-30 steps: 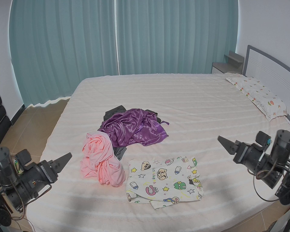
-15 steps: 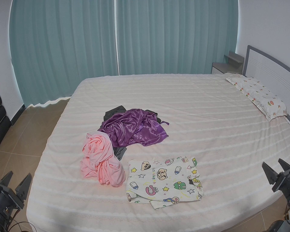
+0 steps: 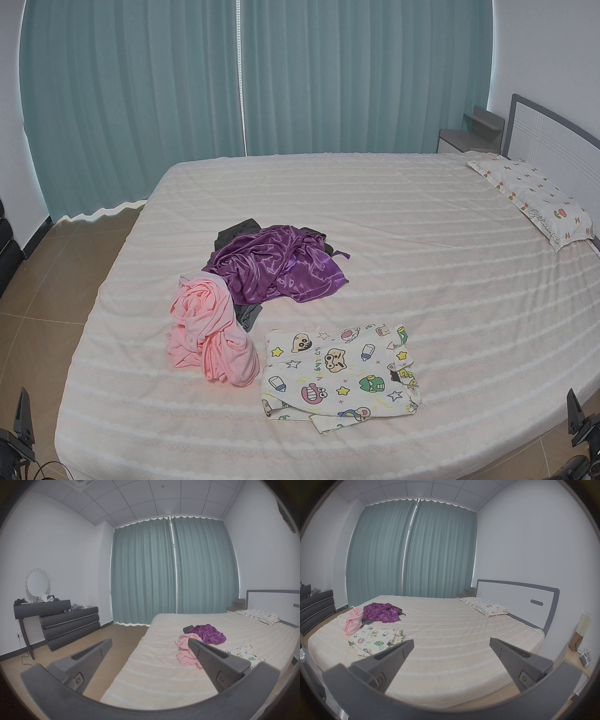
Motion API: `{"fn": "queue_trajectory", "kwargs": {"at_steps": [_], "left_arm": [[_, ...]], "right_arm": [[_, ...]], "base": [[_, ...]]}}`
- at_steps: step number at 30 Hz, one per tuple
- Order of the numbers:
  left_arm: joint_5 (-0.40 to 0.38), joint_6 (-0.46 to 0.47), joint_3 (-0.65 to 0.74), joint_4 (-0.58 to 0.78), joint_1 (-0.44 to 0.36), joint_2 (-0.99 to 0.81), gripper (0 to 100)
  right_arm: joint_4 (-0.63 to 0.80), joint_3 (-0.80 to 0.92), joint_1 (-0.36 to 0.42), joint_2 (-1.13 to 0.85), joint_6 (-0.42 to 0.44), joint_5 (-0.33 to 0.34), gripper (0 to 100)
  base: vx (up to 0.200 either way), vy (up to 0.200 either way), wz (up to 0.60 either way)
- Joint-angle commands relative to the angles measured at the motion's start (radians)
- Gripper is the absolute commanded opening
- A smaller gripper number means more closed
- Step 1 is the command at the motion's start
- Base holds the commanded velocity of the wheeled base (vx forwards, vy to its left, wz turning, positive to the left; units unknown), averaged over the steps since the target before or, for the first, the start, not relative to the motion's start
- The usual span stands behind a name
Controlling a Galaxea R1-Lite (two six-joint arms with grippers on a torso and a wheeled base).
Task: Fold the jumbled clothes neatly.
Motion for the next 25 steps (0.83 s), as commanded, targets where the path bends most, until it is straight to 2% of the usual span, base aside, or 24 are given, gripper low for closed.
{"fn": "queue_trajectory", "kwargs": {"at_steps": [1, 2, 3, 4, 6, 8, 9, 10, 12, 14, 15, 16, 17, 20, 24, 25], "left_arm": [[-0.119, 0.008, 0.157, -0.143, 0.019, -0.064, 100], [-0.154, -0.009, 0.157, -0.132, 0.021, -0.064, 100], [-0.154, -0.009, 0.157, -0.132, 0.021, -0.064, 100], [-0.177, -0.016, 0.157, -0.127, 0.021, -0.064, 100], [-0.185, -0.015, 0.157, -0.126, 0.019, -0.064, 100], [-0.227, 0.003, 0.157, -0.124, 0.019, -0.064, 100], [-0.236, 0.0, 0.157, -0.124, 0.019, -0.064, 100], [-0.246, -0.006, 0.157, -0.126, 0.019, -0.064, 100], [-0.299, -0.038, 0.157, -0.124, 0.019, -0.064, 100], [-0.299, -0.038, 0.157, -0.124, 0.019, -0.064, 100], [-0.454, -0.026, 0.157, -0.123, 0.019, -0.064, 100], [-0.478, 0.005, 0.157, -0.121, 0.019, -0.064, 100], [-0.47, 0.031, 0.157, -0.12, 0.019, -0.064, 100], [-0.467, 0.034, 0.157, -0.118, 0.019, -0.064, 100], [-0.441, 0.071, 0.157, -0.06, 0.021, -0.064, 100], [-0.411, 0.023, 0.157, -0.049, 0.021, -0.064, 100]], "right_arm": [[-0.051, 0.024, -0.018, -0.064, 0.013, 0.105, 100], [-0.051, 0.024, -0.018, -0.064, -0.001, 0.097, 100], [-0.051, 0.024, -0.018, -0.064, -0.001, 0.097, 100], [-0.049, 0.024, -0.055, -0.084, -0.059, 0.026, 100], [-0.046, 0.024, -0.125, -0.15, -0.116, -0.015, 100], [-0.049, 0.024, -0.107, -0.147, -0.199, -0.015, 100], [-0.049, 0.024, -0.108, -0.15, -0.2, -0.012, 100], [-0.047, 0.024, -0.107, -0.159, -0.199, -0.001, 100], [-0.047, 0.024, -0.105, -0.162, -0.192, 0.078, 100], [-0.047, 0.024, -0.105, -0.162, -0.192, 0.078, 100], [-0.043, 0.024, -0.105, -0.163, -0.153, 0.1, 100], [-0.038, 0.024, -0.105, -0.163, -0.103, 0.092, 100], [-0.032, 0.024, -0.105, -0.163, -0.042, 0.098, 100], [-0.011, 0.024, -0.104, -0.163, 0.035, 0.128, 100], [-0.011, 0.024, -0.105, -0.163, 0.035, 0.126, 100], [-0.006, 0.024, -0.105, -0.163, 0.033, 0.128, 100]], "base": [[0.0, 0.0, 0.0], [0.0, 0.0, 0.0], [0.0, 0.0, 0.0], [0.0, 0.0, 0.0], [0.0, 0.0, 0.0], [0.0, 0.0, 0.0], [0.0, 0.0, 0.0], [0.0, 0.0, 0.0], [0.0, 0.0, 0.0], [0.0, 0.0, 0.0], [0.0, 0.0, 0.0], [0.0, 0.0, 0.0], [0.0, 0.0, 0.0], [0.0, 0.0, 0.0], [0.0, 0.0, 0.0], [0.0, 0.0, 0.0]]}}
